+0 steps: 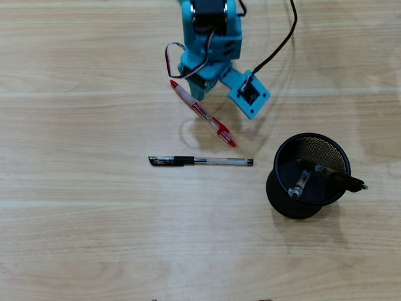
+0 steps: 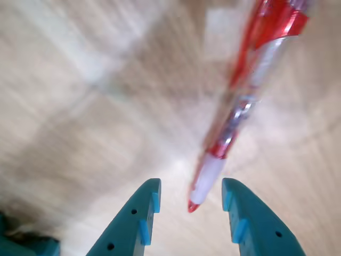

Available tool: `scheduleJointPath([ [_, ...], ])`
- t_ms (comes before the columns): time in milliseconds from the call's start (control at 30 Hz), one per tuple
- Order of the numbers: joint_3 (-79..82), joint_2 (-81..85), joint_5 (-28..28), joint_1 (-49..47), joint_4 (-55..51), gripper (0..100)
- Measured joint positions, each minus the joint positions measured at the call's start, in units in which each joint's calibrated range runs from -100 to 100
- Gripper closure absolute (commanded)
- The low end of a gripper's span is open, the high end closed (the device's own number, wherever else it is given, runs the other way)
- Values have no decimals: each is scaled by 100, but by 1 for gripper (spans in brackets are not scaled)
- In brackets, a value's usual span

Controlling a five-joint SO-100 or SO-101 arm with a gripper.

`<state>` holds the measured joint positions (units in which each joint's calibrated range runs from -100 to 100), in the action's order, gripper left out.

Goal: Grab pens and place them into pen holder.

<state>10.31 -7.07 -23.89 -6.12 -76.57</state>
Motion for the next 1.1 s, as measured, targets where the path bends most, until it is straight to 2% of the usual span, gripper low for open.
scheduleJointPath([
  [400,-44,-990,-10,101,827,86],
  [433,-62,-1041,21,135,801,88],
  [467,-71,-1092,21,177,844,96],
  [500,-115,-1168,21,253,870,100],
  [800,-204,-1024,-5,675,594,98],
  [900,-567,-389,-230,523,138,98],
  [933,-850,-76,-344,388,9,98],
  [967,-1788,796,-662,-135,-121,98],
  [1000,-1868,880,-689,-169,-129,98],
  [1100,-2550,821,-1247,-616,594,98],
])
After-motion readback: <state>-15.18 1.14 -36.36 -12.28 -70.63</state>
